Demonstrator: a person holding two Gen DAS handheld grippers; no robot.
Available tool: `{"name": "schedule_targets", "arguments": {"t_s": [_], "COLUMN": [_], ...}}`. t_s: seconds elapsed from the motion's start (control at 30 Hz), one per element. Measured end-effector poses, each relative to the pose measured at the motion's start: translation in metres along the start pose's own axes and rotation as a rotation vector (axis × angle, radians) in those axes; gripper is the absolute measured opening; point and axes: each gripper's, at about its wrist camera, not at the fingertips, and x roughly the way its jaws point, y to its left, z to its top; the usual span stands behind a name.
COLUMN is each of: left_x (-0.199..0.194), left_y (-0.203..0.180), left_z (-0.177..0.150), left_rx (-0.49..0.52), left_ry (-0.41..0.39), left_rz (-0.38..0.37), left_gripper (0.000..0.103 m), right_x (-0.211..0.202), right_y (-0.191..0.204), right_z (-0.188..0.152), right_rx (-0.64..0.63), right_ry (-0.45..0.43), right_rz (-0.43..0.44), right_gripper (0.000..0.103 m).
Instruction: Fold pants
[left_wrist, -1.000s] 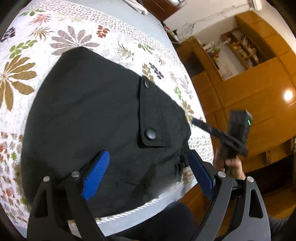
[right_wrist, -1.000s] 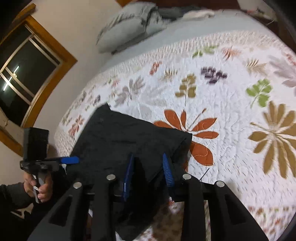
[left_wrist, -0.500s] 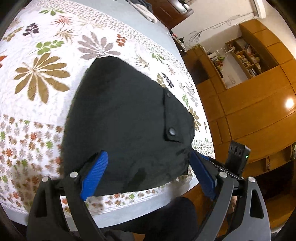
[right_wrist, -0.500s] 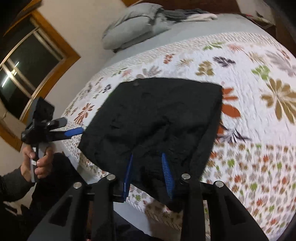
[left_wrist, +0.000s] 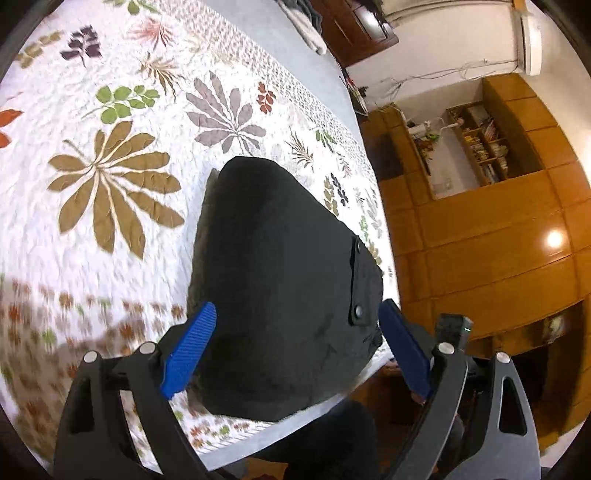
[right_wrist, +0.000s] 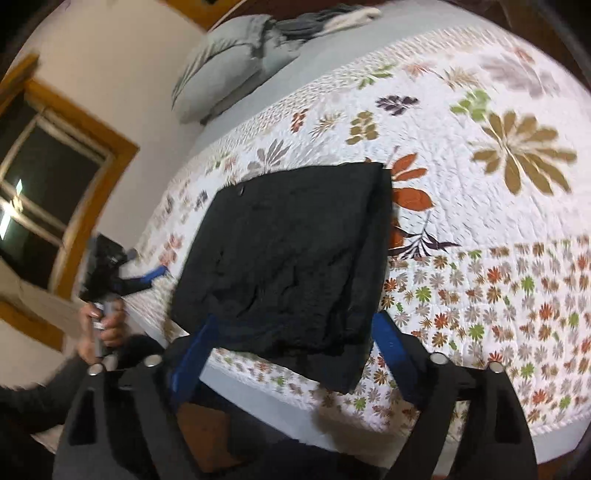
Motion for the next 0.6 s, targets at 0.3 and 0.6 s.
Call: {"name": "schedule_targets", "arguments": {"t_s": [0.3, 0.6], "left_x": [0.042, 0.082], "left_y": [0.032, 0.041], "left_z": [0.035, 0.042], "left_rx": [-0.038, -0.006], "left_ry": [0.191, 0.301], "left_rz": [-0.057, -0.045], "left_gripper": [0.090, 0.091], "right_x": [0.018, 0.045], "right_y": [-0.076, -0.086], "right_z": [0.014, 0.020], "right_rx": [0.327, 0.333], "right_ry": [0.039, 0.105], "right_rz": [0.191, 0.200], "right_gripper": [0.100, 0.100]}}
